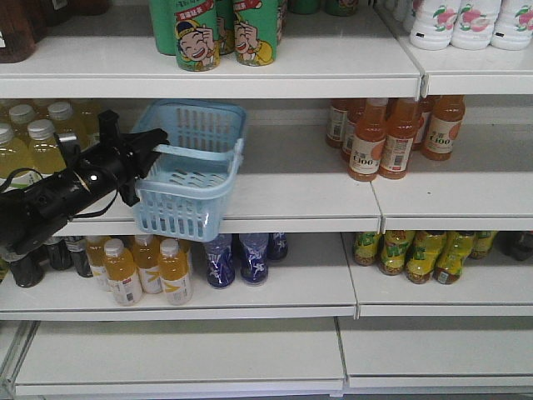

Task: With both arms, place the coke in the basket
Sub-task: 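Lift the basket off the shelf with the left gripper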

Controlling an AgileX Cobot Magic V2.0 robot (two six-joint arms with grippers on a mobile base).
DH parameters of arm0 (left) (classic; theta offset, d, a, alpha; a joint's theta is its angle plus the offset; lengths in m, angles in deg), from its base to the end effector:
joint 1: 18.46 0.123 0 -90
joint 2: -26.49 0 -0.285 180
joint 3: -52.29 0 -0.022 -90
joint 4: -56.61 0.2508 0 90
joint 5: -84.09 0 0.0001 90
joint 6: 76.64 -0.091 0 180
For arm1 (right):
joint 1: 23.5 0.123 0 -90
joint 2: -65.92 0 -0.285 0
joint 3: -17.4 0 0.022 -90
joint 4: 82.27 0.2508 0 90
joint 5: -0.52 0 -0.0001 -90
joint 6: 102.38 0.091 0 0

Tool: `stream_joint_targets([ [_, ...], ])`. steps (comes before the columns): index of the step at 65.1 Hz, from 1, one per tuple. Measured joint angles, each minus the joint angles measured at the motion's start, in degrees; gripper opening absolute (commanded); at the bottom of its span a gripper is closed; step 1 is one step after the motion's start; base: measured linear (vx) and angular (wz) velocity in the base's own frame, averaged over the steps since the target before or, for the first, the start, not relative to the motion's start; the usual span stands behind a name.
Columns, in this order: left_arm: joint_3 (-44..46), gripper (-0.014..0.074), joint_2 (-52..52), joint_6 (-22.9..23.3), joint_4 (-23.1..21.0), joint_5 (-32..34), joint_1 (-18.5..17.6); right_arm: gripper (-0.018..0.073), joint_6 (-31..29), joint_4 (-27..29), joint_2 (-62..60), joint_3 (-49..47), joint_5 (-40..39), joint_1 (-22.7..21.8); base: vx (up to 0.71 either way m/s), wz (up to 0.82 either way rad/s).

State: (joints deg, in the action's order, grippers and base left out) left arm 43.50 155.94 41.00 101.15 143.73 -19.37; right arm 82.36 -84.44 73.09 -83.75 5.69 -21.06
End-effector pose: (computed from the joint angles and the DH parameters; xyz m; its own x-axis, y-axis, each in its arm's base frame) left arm 0.4360 -0.0620 0.1735 -0.6180 -0.7862 -0.0039 0.0280 -0.0171 -0.9995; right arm 0.0568 0.0021 0.1959 -0.0224 0.0441 -0.9988 -0.0382 0.9983 0.0449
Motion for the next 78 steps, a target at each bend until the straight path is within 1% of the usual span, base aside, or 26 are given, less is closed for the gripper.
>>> stream_joint_targets([
  [4, 0.00, -0.0008, 0.00, 1.77, 6.39, 3.35, 0.00, -0.0005, 0.00, 0.00, 0.00, 0.00, 0.00, 0.00, 0.00, 0.00],
  [8, 0.00, -0.0008, -0.06, 3.96, 11.11, 5.14, 0.00, -0.0005, 0.00, 0.00, 0.00, 0.00, 0.00, 0.00, 0.00, 0.00],
  [12, -0.19, -0.0008, -0.59, 5.04, 15.97, 6.02, -0.33, -0.0005, 0.00, 0.00, 0.00, 0.00, 0.00, 0.00, 0.00, 0.00],
  [18, -3.32, -0.0008, -3.90, 5.64, 21.20, 5.75, -1.63, -0.0005, 0.00, 0.00, 0.00, 0.00, 0.00, 0.00, 0.00, 0.00],
  [22, -6.36, -0.0008, -7.03, 5.64, 23.40, 5.22, -2.96, -0.0005, 0.00, 0.00, 0.00, 0.00, 0.00, 0.00, 0.00, 0.00],
  [27, -11.38, -0.0008, -12.15, 5.64, 24.94, 5.21, -5.47, -0.0005, 0.00, 0.00, 0.00, 0.00, 0.00, 0.00, 0.00, 0.00],
  [37, -21.50, -0.0008, -22.89, 5.15, 26.54, 6.08, -10.19, -0.0005, 0.00, 0.00, 0.00, 0.00, 0.00, 0.00, 0.00, 0.00],
  [45, -26.39, -0.0008, -29.79, 5.58, 27.30, 6.44, -13.07, -0.0005, 0.00, 0.00, 0.00, 0.00, 0.00, 0.00, 0.00, 0.00],
  [55, -27.98, -0.0008, -37.07, 5.52, 27.24, 6.44, -15.66, -0.0005, 0.00, 0.00, 0.00, 0.00, 0.00, 0.00, 0.00, 0.00],
  [64, -27.98, -0.0008, -41.18, 5.66, 27.12, 6.51, -17.53, -0.0005, 0.00, 0.00, 0.00, 0.00, 0.00, 0.00, 0.00, 0.00],
  [78, -27.98, -0.0007, -44.40, 5.77, 27.12, 7.06, -18.66, -0.0005, 0.00, 0.00, 0.00, 0.00, 0.00, 0.00, 0.00, 0.00],
])
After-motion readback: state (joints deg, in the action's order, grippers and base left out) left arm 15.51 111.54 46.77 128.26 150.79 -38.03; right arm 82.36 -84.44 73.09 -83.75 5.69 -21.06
